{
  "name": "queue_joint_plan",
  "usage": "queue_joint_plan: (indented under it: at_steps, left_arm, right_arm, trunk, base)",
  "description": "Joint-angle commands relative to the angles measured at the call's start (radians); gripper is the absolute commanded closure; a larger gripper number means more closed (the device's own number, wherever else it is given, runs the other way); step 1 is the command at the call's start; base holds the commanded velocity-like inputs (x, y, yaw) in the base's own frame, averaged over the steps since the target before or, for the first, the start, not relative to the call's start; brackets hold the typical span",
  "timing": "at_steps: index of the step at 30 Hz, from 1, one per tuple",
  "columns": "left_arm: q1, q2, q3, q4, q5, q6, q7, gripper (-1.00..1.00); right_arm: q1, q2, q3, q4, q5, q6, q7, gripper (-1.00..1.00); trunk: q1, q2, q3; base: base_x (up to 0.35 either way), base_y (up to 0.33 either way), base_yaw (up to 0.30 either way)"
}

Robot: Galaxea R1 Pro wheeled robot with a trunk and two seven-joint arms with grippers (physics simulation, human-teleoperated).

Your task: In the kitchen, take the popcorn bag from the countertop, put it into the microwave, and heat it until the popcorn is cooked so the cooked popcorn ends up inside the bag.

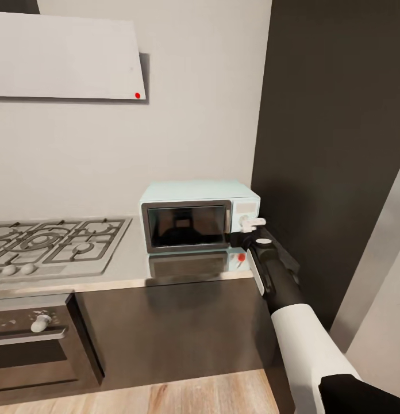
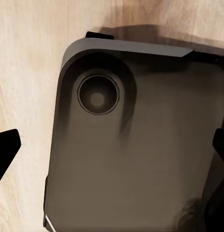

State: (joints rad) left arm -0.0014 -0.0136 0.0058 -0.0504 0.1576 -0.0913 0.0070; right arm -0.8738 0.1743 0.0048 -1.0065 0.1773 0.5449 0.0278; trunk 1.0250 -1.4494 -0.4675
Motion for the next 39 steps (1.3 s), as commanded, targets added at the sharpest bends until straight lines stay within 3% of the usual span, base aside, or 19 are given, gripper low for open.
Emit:
queue_joint_plan:
  at_steps: [1, 9, 39]
  left_arm:
    - [0.000, 0.000, 0.000, 0.000, 0.007, -0.002, 0.001, -1.00]
    - [0.000, 0.000, -0.001, 0.000, 0.007, -0.002, 0.001, -1.00]
    - [0.000, 0.003, 0.002, -0.003, 0.010, -0.002, 0.001, -1.00]
  right_arm:
    - [-0.001, 0.000, 0.000, -0.001, 0.010, 0.006, 0.003, -1.00]
    - [-0.001, 0.000, 0.000, -0.001, 0.010, 0.007, 0.002, -1.00]
    - [-0.001, 0.000, -0.006, 0.016, 0.007, -0.057, -0.061, -1.00]
  trunk:
    - [0.000, -0.001, -0.001]
    - [0.000, -0.001, -0.001]
    - [0.000, -0.001, -0.001]
  base:
    - [0.000, 0.130, 0.000]
    - [0.000, 0.146, 0.000]
    - [0.000, 0.001, 0.000]
